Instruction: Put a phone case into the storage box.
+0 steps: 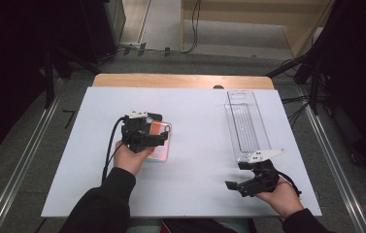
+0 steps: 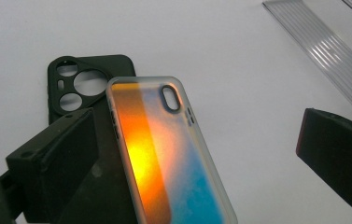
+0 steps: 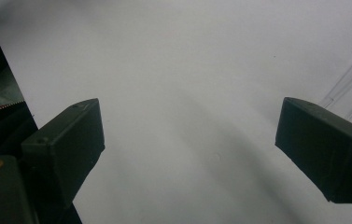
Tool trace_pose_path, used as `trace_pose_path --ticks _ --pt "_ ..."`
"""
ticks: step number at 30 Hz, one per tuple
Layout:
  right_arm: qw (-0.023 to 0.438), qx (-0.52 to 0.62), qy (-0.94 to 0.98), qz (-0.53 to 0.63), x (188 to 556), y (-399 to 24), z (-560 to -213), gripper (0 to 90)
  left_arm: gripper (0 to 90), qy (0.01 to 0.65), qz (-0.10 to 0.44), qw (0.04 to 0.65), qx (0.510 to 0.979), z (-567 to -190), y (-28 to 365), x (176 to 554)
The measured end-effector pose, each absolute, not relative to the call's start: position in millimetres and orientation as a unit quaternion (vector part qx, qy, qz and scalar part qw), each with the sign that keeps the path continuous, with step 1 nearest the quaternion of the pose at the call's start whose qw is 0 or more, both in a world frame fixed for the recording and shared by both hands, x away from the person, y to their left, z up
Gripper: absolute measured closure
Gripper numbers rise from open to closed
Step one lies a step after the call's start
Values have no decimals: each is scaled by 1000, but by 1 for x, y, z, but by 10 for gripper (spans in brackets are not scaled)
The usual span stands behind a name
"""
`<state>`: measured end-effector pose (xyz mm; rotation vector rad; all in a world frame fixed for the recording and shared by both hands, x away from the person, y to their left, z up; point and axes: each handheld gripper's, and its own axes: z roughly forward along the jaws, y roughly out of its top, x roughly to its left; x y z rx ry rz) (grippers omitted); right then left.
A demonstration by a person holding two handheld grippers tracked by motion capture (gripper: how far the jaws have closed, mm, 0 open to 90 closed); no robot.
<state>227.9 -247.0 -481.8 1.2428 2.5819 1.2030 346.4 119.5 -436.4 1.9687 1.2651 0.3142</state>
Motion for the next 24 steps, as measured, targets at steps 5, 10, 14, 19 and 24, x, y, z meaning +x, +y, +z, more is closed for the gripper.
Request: trace_pose_path --ticks 5,10,14,19,24 --pt "17 401 830 387 228 -247 -482 64 0 502 133 375 768 -439 112 349" --pt "17 400 830 388 228 -247 -481 64 6 505 117 378 768 -441 106 356" --pt "18 402 830 387 228 -248 -481 64 6 505 132 368 769 -438 102 362" --pt "18 403 829 387 228 -248 -481 64 9 503 150 351 775 -443 95 363" --pt "21 401 831 386 227 -248 -481 64 43 510 158 342 773 -451 91 364"
